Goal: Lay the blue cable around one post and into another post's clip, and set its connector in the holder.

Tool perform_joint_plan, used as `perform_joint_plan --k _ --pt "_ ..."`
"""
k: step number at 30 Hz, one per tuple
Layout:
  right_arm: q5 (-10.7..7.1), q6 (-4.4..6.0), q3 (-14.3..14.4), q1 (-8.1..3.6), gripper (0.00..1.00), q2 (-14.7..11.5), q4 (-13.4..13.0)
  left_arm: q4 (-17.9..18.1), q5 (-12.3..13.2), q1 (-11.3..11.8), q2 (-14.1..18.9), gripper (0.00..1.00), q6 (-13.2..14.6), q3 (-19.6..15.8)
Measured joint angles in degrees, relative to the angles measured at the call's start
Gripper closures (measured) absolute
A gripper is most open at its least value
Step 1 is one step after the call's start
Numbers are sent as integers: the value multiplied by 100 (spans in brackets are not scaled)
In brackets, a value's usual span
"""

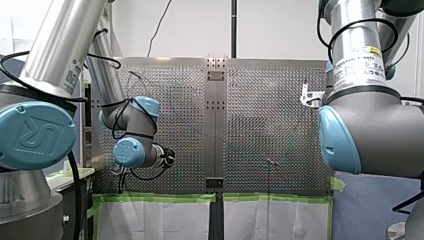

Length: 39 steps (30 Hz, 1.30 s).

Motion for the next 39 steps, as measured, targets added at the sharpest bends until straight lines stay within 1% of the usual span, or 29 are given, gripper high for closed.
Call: perform_joint_plan --k 5,7,13,16,18,21,25,30,35,39 --pt "2 72 0 0 2 0 -41 -2 0 0 0 0 0 0" --pt "5 119 -1 -3 2 -1 -44 0 0 0 0 0 0 0" --pt "14 351 -4 -19 2 -14 -23 1 0 0 0 0 0 0" --pt "64 477 -2 -32 2 -17 17 1 0 0 0 0 0 0" --pt "116 541 -3 -40 2 -21 45 2 0 0 0 0 0 0" --pt "152 592 -3 -43 2 -26 64 3 0 0 0 0 0 0" --pt "162 624 -2 -44 2 -33 67 1 0 0 0 0 0 0" --pt "154 632 -6 -26 2 -42 53 -10 0 -9 0 0 0 0" --pt "147 597 -7 10 2 -49 46 -13 0 -24 0 0 0 0" --pt "147 540 -10 29 2 -52 42 -13 0 -26 0 0 0 0"
